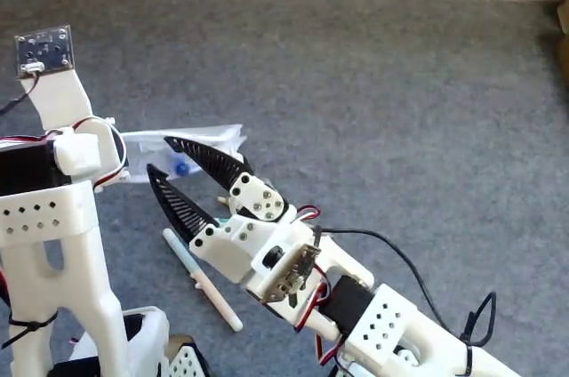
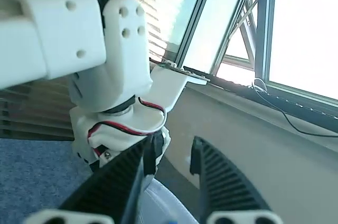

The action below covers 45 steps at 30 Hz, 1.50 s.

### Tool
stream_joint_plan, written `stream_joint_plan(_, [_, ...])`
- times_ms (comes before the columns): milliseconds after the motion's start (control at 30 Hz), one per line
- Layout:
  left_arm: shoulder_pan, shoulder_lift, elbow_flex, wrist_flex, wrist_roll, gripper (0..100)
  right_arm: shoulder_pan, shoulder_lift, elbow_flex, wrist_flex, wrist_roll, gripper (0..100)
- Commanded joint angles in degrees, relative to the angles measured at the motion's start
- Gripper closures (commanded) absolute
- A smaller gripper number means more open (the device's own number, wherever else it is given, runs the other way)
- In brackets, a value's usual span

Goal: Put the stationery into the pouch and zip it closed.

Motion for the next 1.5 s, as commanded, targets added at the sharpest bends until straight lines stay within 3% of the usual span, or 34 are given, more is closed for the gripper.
stream_joint_plan(0, [-0.7, 0.4, 0.1, -1.1, -0.4, 99, 0.8, -1.1, -0.7, 1.5, 0.8, 89.2])
stream_joint_plan(400, [-1.0, 0.4, 0.1, -1.9, -0.4, 99, 4.8, -1.1, -1.3, 2.2, 0.5, 89.2])
stream_joint_plan(567, [-1.2, 0.4, 0.1, -2.5, -0.5, 99, 4.9, -2.6, -5.1, 10.8, 0.4, 89.2])
stream_joint_plan(967, [-10.9, 0.3, -4.3, -1.9, -0.3, 99, 12.3, -7.4, -10.9, 33.7, 0.4, 89.3])
stream_joint_plan(1267, [-16.2, -6.0, -3.9, -2.3, -0.1, 99, 13.7, -6.4, -9.9, 42.8, 0.4, 89.3])
stream_joint_plan(1467, [-16.4, -8.7, 0.3, -4.8, -0.1, 99, 13.6, 2.6, -9.5, 45.1, 0.4, 89.3])
